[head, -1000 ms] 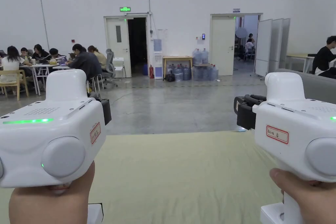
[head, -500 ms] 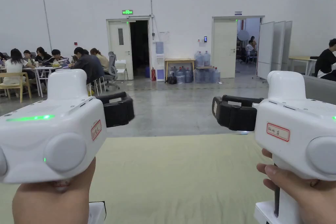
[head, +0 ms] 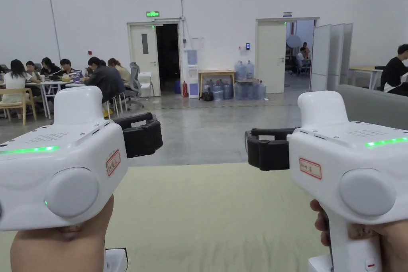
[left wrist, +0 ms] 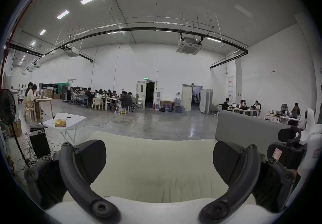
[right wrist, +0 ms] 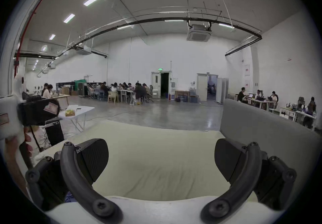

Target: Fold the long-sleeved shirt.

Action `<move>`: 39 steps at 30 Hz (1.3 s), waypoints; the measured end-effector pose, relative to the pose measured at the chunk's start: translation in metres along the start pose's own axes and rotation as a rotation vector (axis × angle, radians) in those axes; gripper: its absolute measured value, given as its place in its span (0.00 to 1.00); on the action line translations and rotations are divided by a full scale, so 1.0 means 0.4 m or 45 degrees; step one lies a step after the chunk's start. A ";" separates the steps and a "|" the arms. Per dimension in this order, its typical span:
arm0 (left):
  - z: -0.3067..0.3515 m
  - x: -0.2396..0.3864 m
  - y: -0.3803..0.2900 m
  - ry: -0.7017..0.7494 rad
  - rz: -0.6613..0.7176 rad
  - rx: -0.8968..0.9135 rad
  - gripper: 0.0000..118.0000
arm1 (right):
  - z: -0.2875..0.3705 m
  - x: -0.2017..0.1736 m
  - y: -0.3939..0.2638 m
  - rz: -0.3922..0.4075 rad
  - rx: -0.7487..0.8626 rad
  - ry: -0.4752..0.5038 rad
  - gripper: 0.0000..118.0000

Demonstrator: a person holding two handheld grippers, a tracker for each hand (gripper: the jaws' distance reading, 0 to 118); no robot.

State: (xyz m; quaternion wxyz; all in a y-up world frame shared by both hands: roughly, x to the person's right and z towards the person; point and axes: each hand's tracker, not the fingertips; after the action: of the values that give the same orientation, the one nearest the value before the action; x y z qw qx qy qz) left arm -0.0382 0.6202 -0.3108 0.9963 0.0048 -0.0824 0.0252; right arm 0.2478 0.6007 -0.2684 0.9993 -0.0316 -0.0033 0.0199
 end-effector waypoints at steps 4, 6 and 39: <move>-0.011 0.002 -0.002 -0.002 -0.007 -0.018 1.00 | 0.010 0.001 0.015 -0.059 -0.008 0.080 1.00; -0.007 0.004 -0.003 -0.010 -0.003 -0.025 1.00 | 0.017 0.000 0.013 -0.057 0.017 0.062 1.00; -0.006 -0.008 -0.008 -0.001 0.014 -0.033 1.00 | 0.022 0.018 0.038 -0.123 0.005 0.031 1.00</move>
State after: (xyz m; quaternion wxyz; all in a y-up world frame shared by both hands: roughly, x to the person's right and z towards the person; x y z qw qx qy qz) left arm -0.0407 0.6169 -0.3137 0.9961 -0.0086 -0.0832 0.0297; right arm 0.2544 0.6167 -0.2605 0.9991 -0.0298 0.0074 -0.0289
